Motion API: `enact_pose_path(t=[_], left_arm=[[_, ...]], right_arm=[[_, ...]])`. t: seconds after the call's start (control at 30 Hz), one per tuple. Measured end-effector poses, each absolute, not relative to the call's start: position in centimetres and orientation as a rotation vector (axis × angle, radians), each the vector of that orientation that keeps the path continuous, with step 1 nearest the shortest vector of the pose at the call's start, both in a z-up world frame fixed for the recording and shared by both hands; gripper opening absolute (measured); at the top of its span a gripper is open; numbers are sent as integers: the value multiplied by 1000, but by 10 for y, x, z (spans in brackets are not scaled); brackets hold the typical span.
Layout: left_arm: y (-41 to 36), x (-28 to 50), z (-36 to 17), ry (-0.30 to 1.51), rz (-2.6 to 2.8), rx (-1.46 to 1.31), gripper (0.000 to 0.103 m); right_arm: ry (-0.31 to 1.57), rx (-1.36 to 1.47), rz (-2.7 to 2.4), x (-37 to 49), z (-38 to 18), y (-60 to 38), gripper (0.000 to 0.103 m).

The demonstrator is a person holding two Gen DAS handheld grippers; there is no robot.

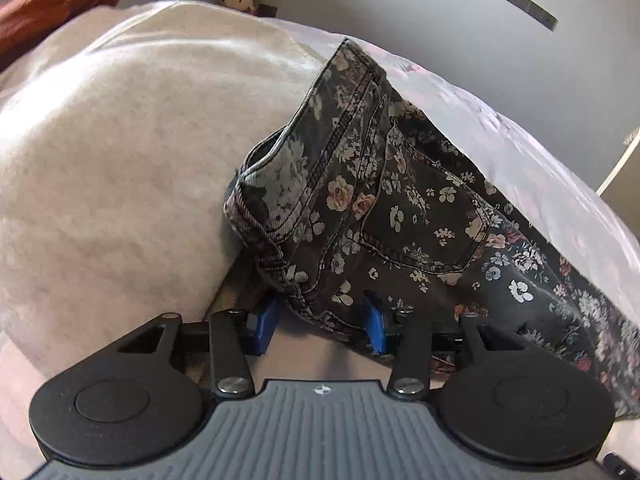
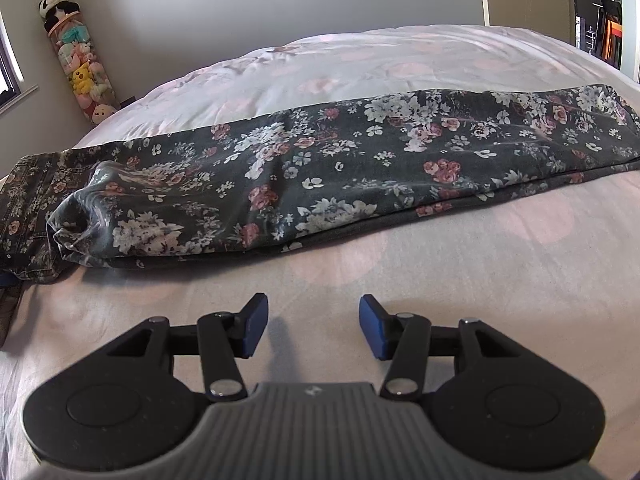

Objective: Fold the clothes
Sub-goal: 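Grasp the jeans waistband corner with the left gripper and lift it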

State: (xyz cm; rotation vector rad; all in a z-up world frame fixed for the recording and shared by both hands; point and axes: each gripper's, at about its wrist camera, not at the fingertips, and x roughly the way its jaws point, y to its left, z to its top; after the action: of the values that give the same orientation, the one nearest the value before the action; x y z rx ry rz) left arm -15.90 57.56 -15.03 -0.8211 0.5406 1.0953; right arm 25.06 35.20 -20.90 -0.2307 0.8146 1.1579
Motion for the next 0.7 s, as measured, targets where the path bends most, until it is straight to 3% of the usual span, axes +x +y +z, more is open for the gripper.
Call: enact_pose_path(t=[0.2,0.5,0.7], left_arm=[[582,-168,-163,452,1059,-973,47],[579,-154,-165,421,1125,-828,45],[572,-148,-149,402,1146,-703,22]], right_arm=[[821,-226,1172,249,-209,354,55],[817,-223,1203,247,-213,361,57],[818,-216,1210,246,-213,362,58]])
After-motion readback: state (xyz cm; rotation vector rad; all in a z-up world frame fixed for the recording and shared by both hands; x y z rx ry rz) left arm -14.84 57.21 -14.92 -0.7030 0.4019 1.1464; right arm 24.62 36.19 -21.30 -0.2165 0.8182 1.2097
